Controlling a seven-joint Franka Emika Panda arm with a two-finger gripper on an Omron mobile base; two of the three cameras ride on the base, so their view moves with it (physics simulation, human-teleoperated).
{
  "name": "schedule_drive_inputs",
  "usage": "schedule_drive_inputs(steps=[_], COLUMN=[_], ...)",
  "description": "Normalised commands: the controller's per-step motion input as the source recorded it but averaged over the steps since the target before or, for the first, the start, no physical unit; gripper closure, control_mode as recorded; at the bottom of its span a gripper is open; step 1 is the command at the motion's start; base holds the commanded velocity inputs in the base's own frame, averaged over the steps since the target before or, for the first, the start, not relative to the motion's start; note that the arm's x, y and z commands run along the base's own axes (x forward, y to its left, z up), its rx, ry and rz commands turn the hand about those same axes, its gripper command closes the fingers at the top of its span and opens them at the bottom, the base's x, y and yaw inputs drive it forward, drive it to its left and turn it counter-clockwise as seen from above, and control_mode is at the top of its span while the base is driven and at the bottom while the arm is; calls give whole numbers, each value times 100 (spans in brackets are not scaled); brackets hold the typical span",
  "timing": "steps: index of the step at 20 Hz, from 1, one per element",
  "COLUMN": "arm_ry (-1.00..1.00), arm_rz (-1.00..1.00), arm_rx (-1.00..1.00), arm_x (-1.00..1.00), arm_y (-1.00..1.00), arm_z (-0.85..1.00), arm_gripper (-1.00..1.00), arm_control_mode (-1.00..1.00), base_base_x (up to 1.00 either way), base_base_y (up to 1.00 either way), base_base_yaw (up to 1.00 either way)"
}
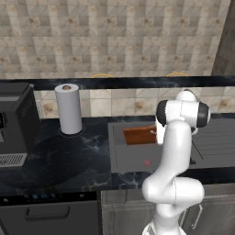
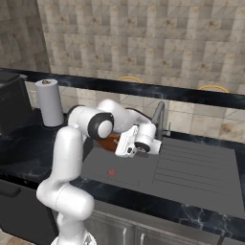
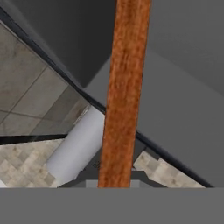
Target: Move the cutting board and knife to the sink. Then move spray from the cabinet to the counter.
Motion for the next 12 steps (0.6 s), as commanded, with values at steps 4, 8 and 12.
schedule_drive_inputs(steps=[4, 8, 12], arm_ry=[-9, -5, -1], arm_rz=[0, 0, 0], arm_rx=[0, 0, 0], arm_x=[-2, -6, 1], arm_y=[0, 1, 0], arm_z=[-27, -31, -19], arm_gripper=[100, -100, -100], arm_control_mode=[-100, -100, -100], base_base_x=[0, 0, 0], base_base_y=[0, 0, 0], base_base_yaw=[0, 0, 0])
